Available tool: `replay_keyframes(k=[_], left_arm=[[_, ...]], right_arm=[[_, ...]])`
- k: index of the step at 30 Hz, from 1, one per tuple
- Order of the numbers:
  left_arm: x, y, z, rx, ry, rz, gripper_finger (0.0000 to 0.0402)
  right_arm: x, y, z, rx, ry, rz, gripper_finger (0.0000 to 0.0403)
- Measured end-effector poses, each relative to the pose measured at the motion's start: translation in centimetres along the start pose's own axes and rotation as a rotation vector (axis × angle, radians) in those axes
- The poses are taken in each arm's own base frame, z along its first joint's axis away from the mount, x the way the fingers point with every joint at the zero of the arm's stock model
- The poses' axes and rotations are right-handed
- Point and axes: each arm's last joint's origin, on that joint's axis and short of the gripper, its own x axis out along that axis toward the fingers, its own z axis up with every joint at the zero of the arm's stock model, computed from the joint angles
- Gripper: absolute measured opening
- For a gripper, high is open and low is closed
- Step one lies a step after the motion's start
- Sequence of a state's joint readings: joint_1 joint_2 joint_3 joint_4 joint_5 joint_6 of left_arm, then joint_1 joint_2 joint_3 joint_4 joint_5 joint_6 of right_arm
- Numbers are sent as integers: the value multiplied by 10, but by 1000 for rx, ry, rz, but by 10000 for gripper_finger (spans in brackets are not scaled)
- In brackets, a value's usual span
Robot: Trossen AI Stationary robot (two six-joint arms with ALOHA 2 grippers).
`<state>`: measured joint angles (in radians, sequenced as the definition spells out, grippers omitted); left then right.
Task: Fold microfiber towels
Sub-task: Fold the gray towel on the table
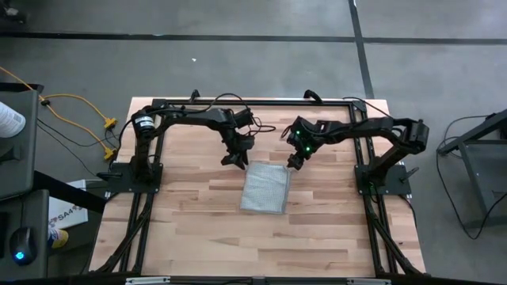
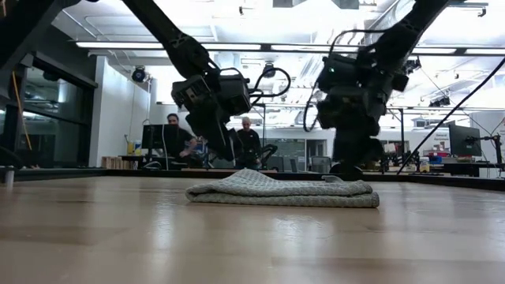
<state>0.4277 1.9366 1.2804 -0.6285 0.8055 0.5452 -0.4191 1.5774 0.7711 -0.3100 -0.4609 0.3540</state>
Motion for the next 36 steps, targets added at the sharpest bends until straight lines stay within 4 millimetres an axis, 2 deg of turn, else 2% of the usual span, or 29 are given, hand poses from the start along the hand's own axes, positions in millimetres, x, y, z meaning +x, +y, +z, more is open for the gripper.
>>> replay_keyframes(k=[9, 18, 25, 31, 36], left_arm=[[7, 10, -5, -81, 22, 24, 157], [13, 14, -9, -141, 20, -6, 157], [12, 15, -6, -105, 4, 9, 157], [12, 20, -5, -93, 46, 144, 157], [-3, 26, 4, -117, 51, 225, 157]], right_arm=[[9, -8, -14, 49, -5, 51, 201], [14, -1, -16, 17, -17, 67, 201], [34, -9, -14, 27, 10, 103, 201], [40, -10, -11, 27, 5, 159, 201], [36, -14, -10, 41, -3, 154, 201]])
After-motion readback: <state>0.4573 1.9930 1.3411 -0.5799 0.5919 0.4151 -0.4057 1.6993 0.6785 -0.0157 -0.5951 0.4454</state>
